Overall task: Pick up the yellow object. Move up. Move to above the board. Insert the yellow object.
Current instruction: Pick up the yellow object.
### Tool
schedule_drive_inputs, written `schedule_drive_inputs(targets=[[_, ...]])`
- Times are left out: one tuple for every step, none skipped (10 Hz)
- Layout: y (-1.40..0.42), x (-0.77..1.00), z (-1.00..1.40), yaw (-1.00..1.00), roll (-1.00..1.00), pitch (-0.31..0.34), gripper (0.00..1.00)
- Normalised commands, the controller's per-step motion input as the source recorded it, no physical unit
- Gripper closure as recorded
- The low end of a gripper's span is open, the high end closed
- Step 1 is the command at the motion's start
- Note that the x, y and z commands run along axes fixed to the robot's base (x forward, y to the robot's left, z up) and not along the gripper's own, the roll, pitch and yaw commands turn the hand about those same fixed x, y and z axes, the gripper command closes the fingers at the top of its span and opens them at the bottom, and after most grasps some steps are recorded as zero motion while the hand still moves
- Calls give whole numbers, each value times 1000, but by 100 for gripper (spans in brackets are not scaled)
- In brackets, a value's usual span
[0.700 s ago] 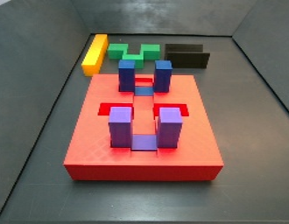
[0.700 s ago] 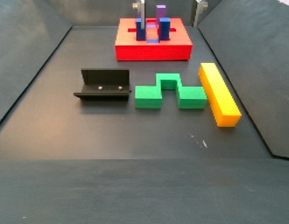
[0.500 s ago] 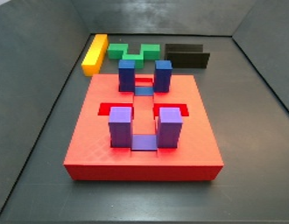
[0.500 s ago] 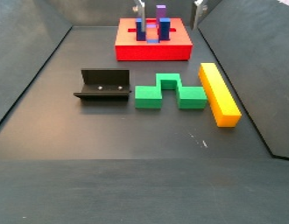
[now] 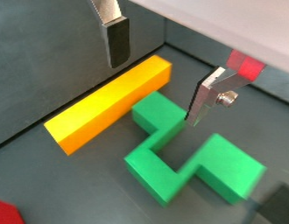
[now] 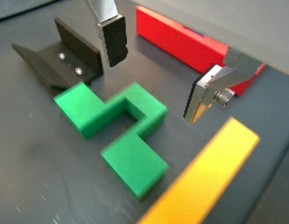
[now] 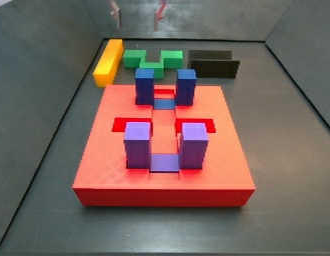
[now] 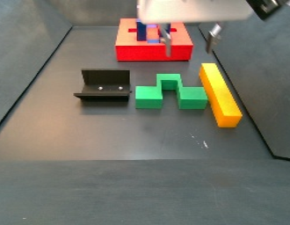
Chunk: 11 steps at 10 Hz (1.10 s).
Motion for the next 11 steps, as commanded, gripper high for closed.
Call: schedule_drive_inputs(targets=[[14,-926,-286,46,-4,-269,0],[31,-886,-254,86,0,-280,0],[0,-789,-289,69,33,-241,0],[0,-429,-220,69,79,-156,0],[0,-257,-203,3,90,-79,0],[0,-297,-289,0,134,-36,0],[0,-214,-220,0,119,0,0],[0,0,-69,0,134,0,0],[0,43,-77,0,147,10,0],[0,0,-271,0,136,0,0],[0,0,-306,0,160,0,0]])
